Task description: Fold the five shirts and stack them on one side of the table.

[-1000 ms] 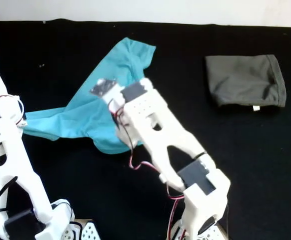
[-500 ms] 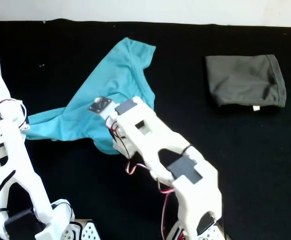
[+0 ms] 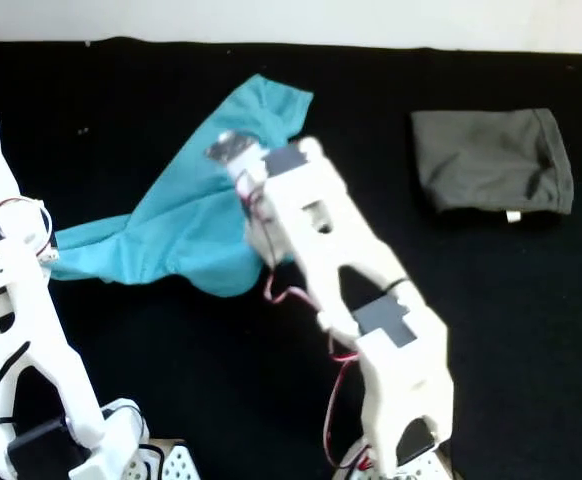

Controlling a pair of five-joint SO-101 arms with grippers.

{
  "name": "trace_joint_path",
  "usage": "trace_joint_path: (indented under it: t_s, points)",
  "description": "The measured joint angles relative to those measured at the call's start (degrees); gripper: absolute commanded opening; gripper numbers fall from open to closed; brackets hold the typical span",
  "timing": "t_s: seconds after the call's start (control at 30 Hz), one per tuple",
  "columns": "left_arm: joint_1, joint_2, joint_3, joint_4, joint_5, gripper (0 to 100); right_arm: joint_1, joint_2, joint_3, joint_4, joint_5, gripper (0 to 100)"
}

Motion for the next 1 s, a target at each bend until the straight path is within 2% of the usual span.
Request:
trace_joint_path:
  t_s: [0.13, 0.33, 0.67, 1.0]
  points:
    - [1.3, 0.0, -0.1, 1.5, 0.0, 1, 4.6, 0.0, -15.8, 8.6, 0.0, 0.5]
    - [7.4, 0.0, -6.9, 15.1, 0.0, 1, 14.9, -3.1, -29.3, 10.1, 0.0, 0.5]
    - [12.7, 0.0, -38.2, 33.1, 0.0, 1, 22.8, -14.2, -40.5, 10.1, 5.7, 0.5]
    - [12.7, -0.1, -64.9, 38.3, 0.0, 1, 27.9, -20.7, -55.1, 9.9, 5.9, 0.5]
